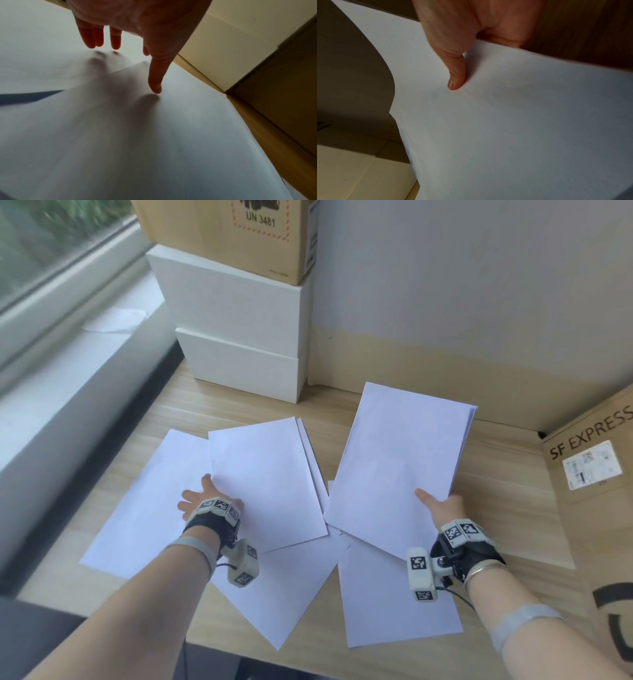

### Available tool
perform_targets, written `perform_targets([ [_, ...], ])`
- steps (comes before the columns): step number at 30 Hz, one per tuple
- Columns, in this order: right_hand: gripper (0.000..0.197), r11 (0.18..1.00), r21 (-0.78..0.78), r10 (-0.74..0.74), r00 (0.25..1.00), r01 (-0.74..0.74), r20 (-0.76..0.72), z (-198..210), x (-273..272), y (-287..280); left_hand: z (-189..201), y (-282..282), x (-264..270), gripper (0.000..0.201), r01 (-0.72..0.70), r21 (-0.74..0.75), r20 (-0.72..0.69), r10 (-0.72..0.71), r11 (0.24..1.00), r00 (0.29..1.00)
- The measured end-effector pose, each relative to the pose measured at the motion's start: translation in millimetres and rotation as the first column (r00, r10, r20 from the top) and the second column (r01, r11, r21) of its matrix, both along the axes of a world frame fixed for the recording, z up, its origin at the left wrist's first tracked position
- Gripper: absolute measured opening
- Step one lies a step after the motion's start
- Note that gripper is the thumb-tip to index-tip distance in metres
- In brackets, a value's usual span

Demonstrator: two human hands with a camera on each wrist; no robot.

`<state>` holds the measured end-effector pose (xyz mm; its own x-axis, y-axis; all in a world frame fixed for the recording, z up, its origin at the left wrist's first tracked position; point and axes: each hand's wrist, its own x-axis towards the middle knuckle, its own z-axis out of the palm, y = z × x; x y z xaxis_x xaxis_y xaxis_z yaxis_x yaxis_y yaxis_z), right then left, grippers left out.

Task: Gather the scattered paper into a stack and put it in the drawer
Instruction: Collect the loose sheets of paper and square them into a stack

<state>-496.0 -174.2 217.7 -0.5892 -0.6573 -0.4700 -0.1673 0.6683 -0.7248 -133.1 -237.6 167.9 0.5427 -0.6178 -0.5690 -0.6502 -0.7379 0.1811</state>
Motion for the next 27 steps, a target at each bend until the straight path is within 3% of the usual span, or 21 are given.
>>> perform_targets([
  [11, 0.028, 1.000, -0.002, -0.011, 0.999, 0.011, -0.035, -4, 3, 3, -10, -2, -2, 0.088, 0.010, -0.054, -0.060, -0.013, 0.999, 0.998],
  [16, 0.039, 1.000, 0.016, -0.021, 0.999, 0.022, -0.041, -8, 2, 6, -13, -6, -4, 0.092, -0.009, -0.095, -0.187, -0.009, 0.995, 0.982],
  [18, 0.041, 1.000, 0.010, -0.024, 0.998, 0.025, -0.053, -7, 1, 8, -12, -6, -5, 0.087, -0.088, -0.165, -0.263, 0.042, 0.982, 0.964],
  [20, 0.030, 0.999, 0.005, -0.035, 0.998, 0.035, -0.059, -5, -1, 9, -9, -8, -1, 0.076, -0.106, -0.190, -0.266, 0.053, 0.976, 0.962],
  [23, 0.023, 0.999, -0.001, -0.043, 0.998, 0.043, -0.052, -3, -3, 9, -2, -18, 15, 0.039, 0.024, -0.139, -0.156, -0.046, 0.990, 0.987],
  [27, 0.040, 0.999, 0.009, -0.035, 0.998, 0.036, -0.045, -8, -5, 8, 5, -32, 44, 0.028, 0.199, 0.015, -0.008, -0.199, 0.980, 0.980],
])
